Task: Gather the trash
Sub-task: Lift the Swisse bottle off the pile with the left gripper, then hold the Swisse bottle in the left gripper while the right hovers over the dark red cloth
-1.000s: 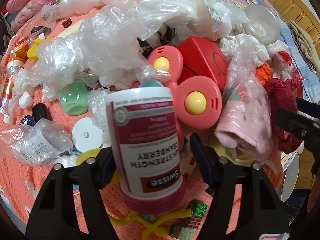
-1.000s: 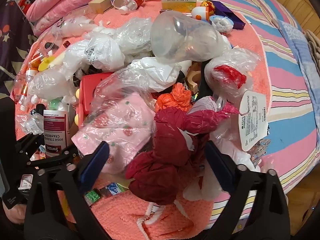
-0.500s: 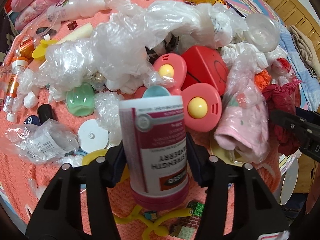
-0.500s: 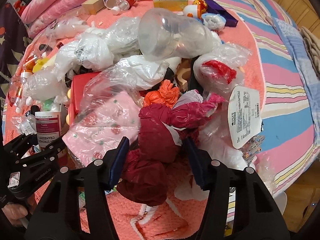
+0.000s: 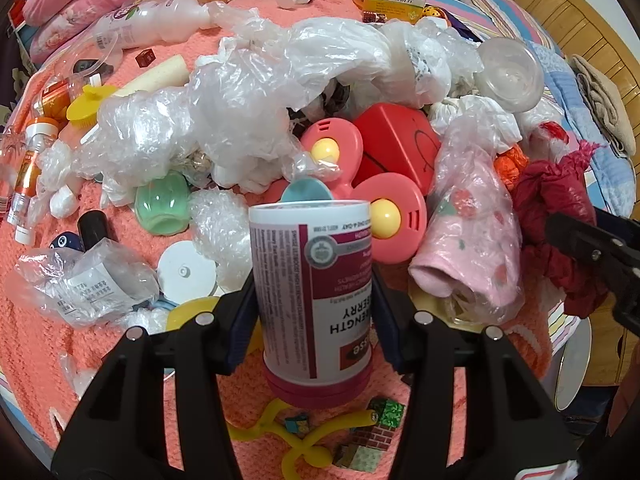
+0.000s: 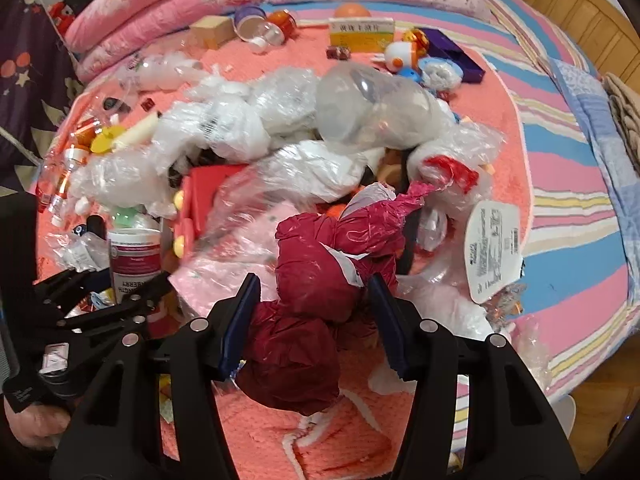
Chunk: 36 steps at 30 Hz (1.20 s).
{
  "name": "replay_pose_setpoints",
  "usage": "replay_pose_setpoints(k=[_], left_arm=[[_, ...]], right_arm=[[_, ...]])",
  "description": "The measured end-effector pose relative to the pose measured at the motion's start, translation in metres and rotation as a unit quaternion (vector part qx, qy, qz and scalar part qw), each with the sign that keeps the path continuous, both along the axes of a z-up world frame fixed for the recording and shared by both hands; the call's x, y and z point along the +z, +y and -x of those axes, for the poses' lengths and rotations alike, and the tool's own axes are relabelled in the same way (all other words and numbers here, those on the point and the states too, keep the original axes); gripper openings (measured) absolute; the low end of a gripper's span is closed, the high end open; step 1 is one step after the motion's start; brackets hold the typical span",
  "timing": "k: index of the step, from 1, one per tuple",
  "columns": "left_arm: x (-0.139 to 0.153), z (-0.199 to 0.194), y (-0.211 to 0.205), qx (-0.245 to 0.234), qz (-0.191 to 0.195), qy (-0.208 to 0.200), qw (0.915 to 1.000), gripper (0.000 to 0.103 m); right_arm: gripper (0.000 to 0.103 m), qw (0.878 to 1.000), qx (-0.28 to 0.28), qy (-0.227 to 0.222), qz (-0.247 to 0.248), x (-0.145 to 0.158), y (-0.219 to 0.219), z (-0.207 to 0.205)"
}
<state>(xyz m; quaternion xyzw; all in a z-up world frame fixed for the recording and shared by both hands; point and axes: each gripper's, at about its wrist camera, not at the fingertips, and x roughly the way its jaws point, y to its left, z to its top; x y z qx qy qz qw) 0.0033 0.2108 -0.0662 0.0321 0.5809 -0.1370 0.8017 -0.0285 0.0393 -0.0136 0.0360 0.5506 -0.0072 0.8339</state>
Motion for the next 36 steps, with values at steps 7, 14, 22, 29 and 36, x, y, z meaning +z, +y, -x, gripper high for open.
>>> replay_pose_setpoints(k=[7, 14, 22, 29, 36], left_arm=[[-0.011, -0.003, -0.002, 0.004, -0.005, 0.001, 1.0000, 0.049], [-0.016, -0.003, -0.006, 0.008, -0.008, -0.014, 0.9998, 0.051], [-0.021, -0.003, -0.001, 0.014, 0.005, -0.019, 0.9997, 0.055], [-0.024, 0.003, -0.004, 0.010, -0.005, -0.038, 0.9992, 0.057], [-0.024, 0.004, -0.002, 0.012, 0.001, -0.036, 0.9993, 0.057]], right_arm=[[0.055, 1.000, -0.008, 0.008, 0.007, -0.015, -0.002, -0.003], [0.057, 1.000, -0.016, 0.006, 0.014, -0.026, -0.005, -0.003], [0.063, 1.000, -0.023, 0.008, 0.006, -0.033, -0.012, -0.002], [0.063, 1.000, -0.027, 0.009, -0.003, -0.039, -0.016, 0.001], [0.063, 0.999, -0.029, 0.013, -0.013, -0.038, -0.019, 0.001]])
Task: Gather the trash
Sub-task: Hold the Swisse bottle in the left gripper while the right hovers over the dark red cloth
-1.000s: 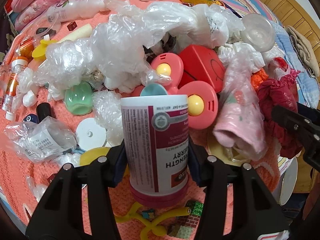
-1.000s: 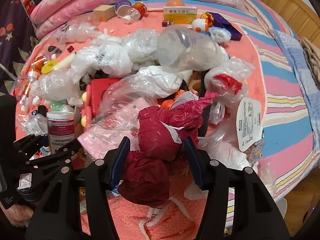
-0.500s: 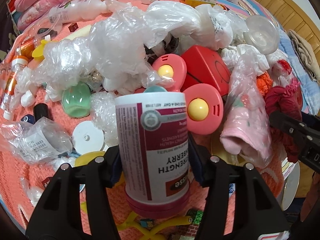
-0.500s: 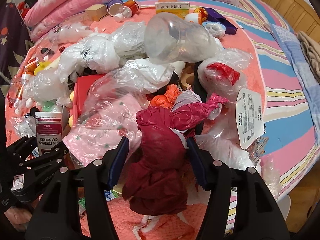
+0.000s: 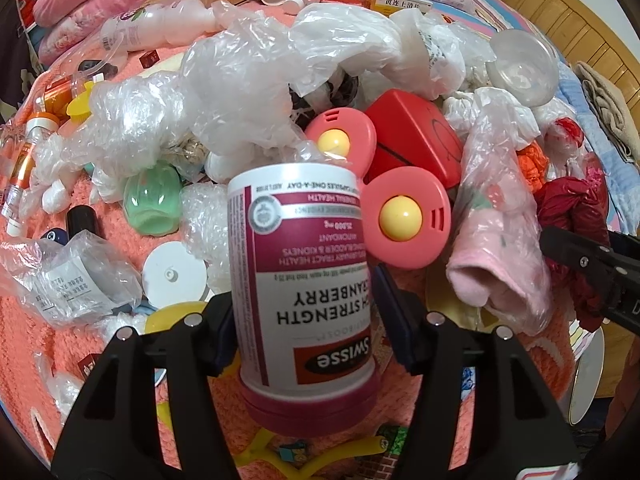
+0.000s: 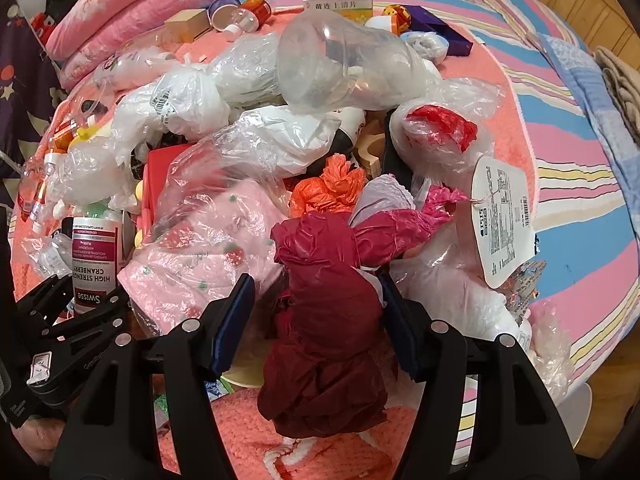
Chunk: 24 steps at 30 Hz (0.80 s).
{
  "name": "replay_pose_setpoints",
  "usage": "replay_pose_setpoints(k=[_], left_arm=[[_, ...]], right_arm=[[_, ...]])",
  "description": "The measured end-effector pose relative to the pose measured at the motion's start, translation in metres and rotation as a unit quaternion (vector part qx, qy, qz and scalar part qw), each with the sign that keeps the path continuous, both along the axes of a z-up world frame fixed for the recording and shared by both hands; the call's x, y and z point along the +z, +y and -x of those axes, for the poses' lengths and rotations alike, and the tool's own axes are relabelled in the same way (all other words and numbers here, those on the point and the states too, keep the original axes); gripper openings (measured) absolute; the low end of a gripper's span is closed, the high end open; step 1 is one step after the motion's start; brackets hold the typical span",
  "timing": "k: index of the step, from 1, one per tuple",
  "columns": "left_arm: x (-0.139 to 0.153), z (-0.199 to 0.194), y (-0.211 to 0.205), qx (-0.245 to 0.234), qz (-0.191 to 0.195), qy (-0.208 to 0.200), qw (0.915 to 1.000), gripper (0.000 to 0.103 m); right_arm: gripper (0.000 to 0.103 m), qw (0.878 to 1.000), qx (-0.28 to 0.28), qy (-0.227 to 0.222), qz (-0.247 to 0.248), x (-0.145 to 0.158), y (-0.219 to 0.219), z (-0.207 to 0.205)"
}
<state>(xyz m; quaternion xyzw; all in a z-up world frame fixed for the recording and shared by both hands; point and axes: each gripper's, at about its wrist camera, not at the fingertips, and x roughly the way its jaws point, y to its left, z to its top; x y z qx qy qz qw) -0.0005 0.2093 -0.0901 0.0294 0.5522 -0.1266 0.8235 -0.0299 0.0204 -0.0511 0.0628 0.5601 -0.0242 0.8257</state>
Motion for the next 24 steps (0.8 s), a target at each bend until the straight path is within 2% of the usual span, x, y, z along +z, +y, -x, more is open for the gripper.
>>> replay_pose_setpoints(k=[3, 7, 11, 13, 24], left_arm=[[0.001, 0.001, -0.001, -0.003, -0.003, 0.000, 1.0000, 0.057], [0.002, 0.000, -0.001, 0.000, 0.002, 0.000, 1.0000, 0.055], [0.003, 0.000, 0.001, -0.001, 0.004, -0.001, 1.0000, 0.052], [0.004, 0.000, 0.003, 0.000, 0.007, 0.000, 1.0000, 0.050], [0.008, -0.001, 0.012, 0.001, 0.019, 0.007, 0.9998, 0.049]], right_arm=[[0.061, 1.000, 0.000, -0.004, -0.008, 0.006, -0.003, 0.000], [0.048, 1.000, -0.002, -0.003, 0.012, 0.007, -0.002, 0.000], [0.041, 1.000, -0.010, -0.002, 0.020, 0.005, -0.005, 0.002], [0.041, 1.000, -0.012, -0.003, 0.014, 0.006, -0.007, 0.003], [0.040, 0.999, 0.002, -0.037, 0.017, 0.033, 0.004, 0.006]])
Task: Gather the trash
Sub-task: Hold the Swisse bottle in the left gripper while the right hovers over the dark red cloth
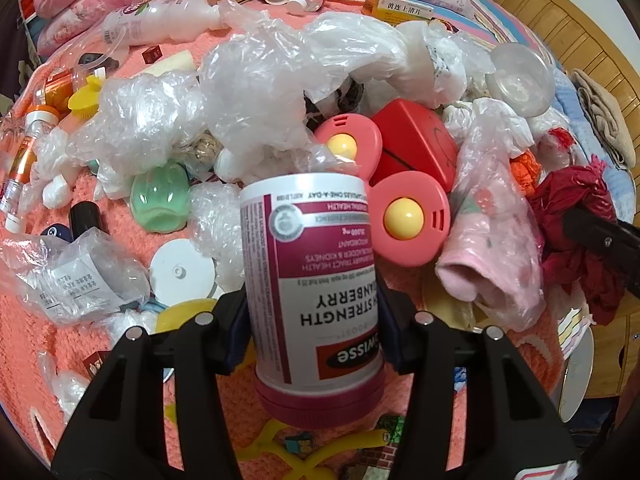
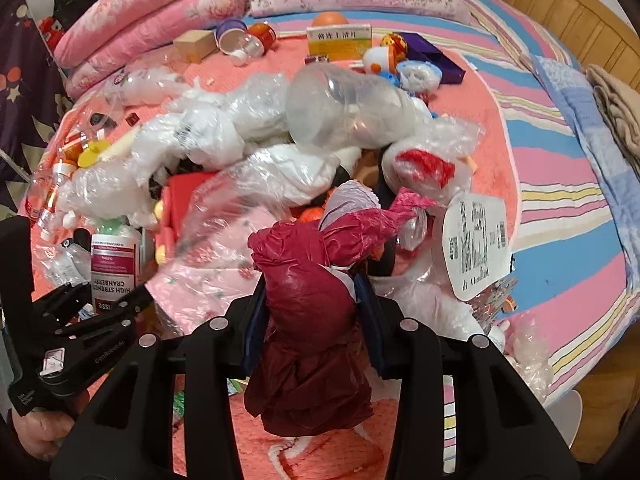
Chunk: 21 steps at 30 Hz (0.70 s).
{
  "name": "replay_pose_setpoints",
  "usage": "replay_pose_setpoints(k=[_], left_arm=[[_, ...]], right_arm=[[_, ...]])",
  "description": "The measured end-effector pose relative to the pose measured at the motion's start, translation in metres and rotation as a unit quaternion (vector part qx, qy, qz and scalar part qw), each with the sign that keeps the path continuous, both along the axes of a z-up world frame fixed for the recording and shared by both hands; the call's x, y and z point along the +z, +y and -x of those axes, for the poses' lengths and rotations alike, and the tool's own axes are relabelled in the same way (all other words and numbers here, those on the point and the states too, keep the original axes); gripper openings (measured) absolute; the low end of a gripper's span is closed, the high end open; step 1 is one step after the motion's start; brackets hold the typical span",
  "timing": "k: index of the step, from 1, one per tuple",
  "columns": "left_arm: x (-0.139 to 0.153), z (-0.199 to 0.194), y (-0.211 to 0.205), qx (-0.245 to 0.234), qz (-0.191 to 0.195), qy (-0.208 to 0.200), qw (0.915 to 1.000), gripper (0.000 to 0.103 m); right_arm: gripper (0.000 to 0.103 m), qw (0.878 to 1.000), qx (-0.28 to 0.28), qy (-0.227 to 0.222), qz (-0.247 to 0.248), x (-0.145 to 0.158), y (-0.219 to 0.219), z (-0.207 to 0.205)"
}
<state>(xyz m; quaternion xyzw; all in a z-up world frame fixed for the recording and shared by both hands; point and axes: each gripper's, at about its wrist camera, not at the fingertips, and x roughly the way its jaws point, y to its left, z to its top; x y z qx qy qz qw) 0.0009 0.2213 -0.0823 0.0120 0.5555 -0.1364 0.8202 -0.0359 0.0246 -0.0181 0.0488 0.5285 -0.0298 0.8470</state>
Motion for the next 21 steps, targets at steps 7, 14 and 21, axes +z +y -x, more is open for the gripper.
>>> replay_pose_setpoints(k=[7, 14, 21], left_arm=[[0.008, -0.002, 0.007, 0.011, 0.003, -0.011, 0.9999, 0.049], [0.008, -0.002, 0.005, 0.017, -0.004, -0.020, 0.9997, 0.049], [-0.001, -0.004, 0.001, 0.019, -0.001, -0.012, 0.9997, 0.049]], right_arm=[[0.040, 1.000, -0.010, -0.022, -0.011, 0.013, -0.003, 0.000], [0.040, 0.999, -0.020, -0.034, -0.027, 0.015, -0.009, -0.004], [0.040, 0.999, -0.025, -0.008, -0.034, -0.010, -0.013, -0.008]])
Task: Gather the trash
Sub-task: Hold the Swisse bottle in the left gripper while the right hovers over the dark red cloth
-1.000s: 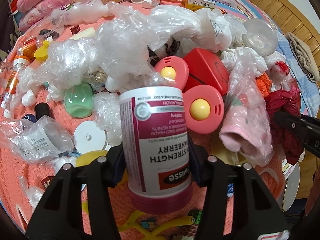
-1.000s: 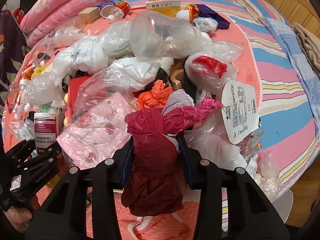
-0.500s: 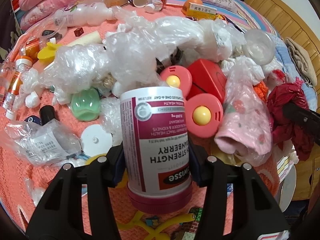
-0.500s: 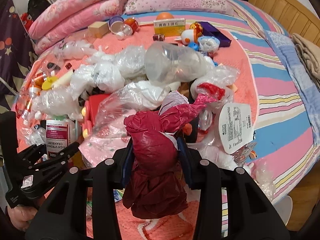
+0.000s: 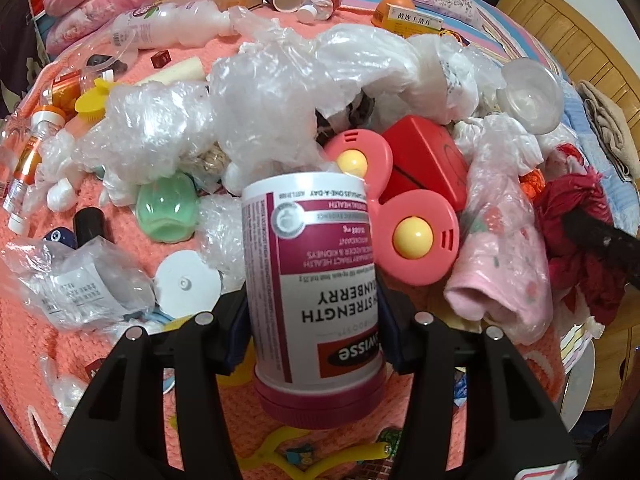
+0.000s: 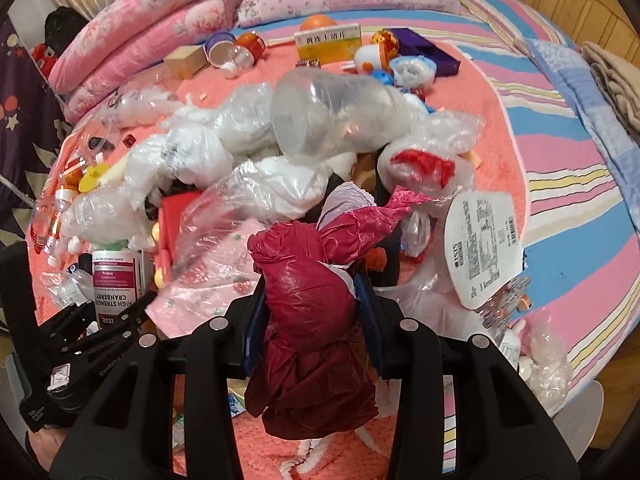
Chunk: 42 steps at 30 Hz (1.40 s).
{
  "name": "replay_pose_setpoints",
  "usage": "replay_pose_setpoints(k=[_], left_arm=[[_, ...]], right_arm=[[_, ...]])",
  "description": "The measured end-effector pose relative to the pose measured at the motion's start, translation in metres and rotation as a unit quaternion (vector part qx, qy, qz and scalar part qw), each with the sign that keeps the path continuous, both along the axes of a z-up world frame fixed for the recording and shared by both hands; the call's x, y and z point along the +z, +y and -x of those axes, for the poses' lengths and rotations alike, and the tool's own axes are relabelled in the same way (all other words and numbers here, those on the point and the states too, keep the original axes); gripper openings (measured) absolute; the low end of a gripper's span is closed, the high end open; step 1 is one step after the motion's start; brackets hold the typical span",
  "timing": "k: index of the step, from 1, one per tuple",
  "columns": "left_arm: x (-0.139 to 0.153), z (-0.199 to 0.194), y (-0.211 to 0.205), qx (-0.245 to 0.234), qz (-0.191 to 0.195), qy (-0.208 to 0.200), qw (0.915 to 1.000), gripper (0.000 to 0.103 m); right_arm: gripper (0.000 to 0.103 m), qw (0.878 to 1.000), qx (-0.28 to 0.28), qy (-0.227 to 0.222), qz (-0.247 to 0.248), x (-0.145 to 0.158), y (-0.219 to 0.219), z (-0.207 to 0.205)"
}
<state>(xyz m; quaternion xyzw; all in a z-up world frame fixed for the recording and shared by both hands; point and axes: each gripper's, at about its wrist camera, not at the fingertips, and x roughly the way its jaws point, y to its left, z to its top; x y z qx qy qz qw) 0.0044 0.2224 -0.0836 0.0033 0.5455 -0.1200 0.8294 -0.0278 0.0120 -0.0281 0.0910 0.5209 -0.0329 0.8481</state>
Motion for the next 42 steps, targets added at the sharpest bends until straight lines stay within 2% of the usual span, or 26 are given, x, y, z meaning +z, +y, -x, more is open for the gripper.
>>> replay_pose_setpoints(k=[9, 13, 30, 42], left_arm=[[-0.003, 0.000, -0.001, 0.003, 0.001, -0.004, 1.0000, 0.050], [-0.003, 0.001, -0.001, 0.003, 0.001, -0.007, 1.0000, 0.050], [-0.003, 0.001, -0.003, 0.001, 0.000, -0.011, 0.9999, 0.050], [-0.003, 0.001, -0.007, -0.004, -0.014, -0.010, 0.9998, 0.050]], right_arm=[[0.043, 1.000, 0.010, 0.000, 0.013, -0.006, 0.005, 0.003], [0.051, 1.000, 0.006, 0.016, 0.003, -0.015, 0.003, 0.003], [0.053, 1.000, 0.009, 0.018, 0.002, -0.023, -0.002, 0.008], [0.054, 1.000, 0.011, 0.024, 0.010, -0.024, 0.001, 0.008]])
